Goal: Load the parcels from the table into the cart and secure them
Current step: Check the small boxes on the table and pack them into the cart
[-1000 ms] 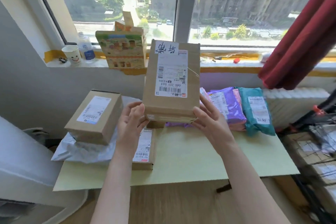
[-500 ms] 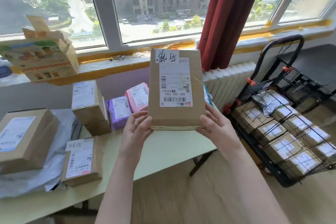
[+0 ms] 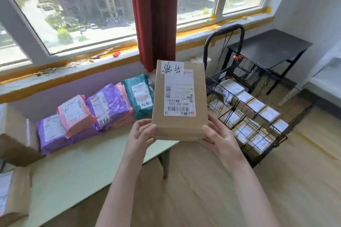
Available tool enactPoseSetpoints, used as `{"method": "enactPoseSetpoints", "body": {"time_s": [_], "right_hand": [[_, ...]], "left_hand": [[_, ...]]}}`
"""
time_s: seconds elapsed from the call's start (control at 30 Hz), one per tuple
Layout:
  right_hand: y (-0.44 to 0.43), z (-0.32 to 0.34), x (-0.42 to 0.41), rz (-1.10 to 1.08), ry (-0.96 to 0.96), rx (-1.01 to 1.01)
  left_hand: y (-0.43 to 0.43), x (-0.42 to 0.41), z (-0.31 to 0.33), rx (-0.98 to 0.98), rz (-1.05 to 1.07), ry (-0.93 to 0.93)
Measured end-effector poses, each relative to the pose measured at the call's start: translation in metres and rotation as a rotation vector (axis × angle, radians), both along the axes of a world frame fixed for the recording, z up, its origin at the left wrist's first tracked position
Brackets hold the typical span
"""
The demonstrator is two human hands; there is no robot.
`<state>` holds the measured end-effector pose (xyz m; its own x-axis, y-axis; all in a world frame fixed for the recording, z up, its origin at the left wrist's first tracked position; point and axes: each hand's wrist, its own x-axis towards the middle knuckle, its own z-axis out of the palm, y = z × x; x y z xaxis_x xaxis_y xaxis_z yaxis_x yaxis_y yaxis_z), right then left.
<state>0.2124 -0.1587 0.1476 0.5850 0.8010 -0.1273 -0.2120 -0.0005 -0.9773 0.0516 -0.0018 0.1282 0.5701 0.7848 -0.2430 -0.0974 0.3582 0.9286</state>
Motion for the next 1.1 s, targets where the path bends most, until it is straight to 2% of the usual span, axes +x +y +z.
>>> {"method": "enactPoseSetpoints", "body": {"time_s": [0.37,0.73,1.1], "right_hand": [[-0.038,-0.032,0.083,-0.201,0.008,-0.041],[-0.002,-0.035,0.211,-0.327,0.052,-0.104],[0.039,-0.057,0.334,-0.524,0.092,-0.228]], "left_hand": [[-0.013,0.115,-0.015,-0.035,-0.225,0.098],[0.048,0.28,-0.041,-0.089,-0.476,0.161],[0.09,0.413,-0.065,-0.302,-0.45,0.227]]}}
